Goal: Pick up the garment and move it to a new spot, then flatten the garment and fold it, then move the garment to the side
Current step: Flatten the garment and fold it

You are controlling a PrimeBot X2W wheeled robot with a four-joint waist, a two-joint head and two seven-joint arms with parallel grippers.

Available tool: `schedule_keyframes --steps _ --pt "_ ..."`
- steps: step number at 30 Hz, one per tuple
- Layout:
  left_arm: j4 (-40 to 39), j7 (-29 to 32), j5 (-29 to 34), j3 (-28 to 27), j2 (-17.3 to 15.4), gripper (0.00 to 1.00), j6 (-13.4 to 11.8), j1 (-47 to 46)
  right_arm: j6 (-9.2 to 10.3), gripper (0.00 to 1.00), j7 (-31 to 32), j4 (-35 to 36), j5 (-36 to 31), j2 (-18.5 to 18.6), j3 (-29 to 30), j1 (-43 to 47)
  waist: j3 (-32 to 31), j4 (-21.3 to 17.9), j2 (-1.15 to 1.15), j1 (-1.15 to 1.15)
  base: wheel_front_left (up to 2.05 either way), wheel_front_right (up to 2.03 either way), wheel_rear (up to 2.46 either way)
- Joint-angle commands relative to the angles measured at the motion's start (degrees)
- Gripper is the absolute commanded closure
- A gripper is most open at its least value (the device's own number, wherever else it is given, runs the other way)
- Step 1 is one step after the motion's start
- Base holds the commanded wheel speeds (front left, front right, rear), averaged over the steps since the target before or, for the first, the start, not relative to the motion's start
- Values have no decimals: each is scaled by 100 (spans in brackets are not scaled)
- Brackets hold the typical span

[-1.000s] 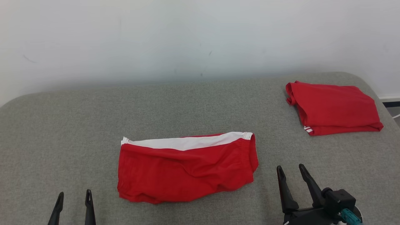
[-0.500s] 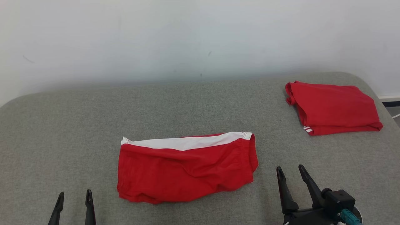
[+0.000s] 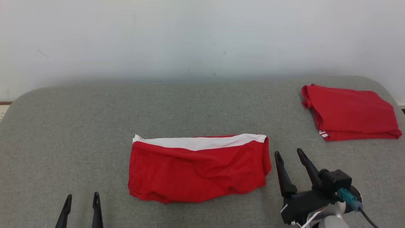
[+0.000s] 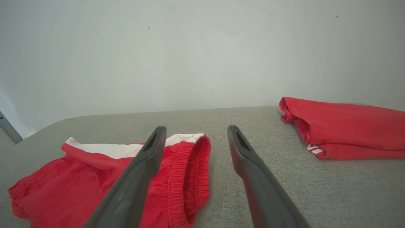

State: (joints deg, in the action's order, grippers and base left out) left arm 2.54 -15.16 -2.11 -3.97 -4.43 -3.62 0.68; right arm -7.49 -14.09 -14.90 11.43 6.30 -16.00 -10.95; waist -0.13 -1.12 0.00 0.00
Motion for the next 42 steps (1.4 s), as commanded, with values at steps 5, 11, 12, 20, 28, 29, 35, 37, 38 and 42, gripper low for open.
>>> schedule_keyframes --steps 5,11,12,20,28,29,35,37,38,42 --pt "30 -7 -83 51 44 0 15 -43 1 0 111 -758 -97 72 64 -629 76 288 0 0 0 0 0" --pt "59 -7 -109 93 59 0 37 -103 1 0 170 -1635 -44 45 107 -1187 166 456 0 0 0 0 0" --pt "85 -7 -115 103 66 0 39 -127 1 0 151 -1811 -21 41 143 -1304 182 489 0 0 0 0 0" --pt "134 -7 -134 137 89 0 73 -249 1 0 139 -3265 94 0 275 -1931 315 614 0 0 0 0 0" --pt "183 -7 -120 90 106 0 84 -307 1 0 107 -4240 659 -198 11 -2341 393 550 0 0 0 0 0" --pt "185 -7 -117 98 109 0 89 -313 1 0 131 -4304 780 -226 -55 -2367 396 547 0 0 0 0 0" --pt "206 -7 -126 108 120 0 89 -362 1 0 271 -4497 1406 -281 -499 -2455 422 538 0 0 0 0 0" --pt "217 -7 -114 102 121 0 94 -370 1 0 314 -4543 1564 -290 -648 -2469 427 543 0 0 0 0 0" --pt "225 -7 -102 97 122 0 97 -377 1 0 366 -4585 1642 -288 -713 -2468 429 547 0 0 0 0 0" --pt "238 -7 -75 80 125 0 111 -393 1 100 348 -4616 1916 -228 -934 -2504 439 567 0 0 0 0 0"
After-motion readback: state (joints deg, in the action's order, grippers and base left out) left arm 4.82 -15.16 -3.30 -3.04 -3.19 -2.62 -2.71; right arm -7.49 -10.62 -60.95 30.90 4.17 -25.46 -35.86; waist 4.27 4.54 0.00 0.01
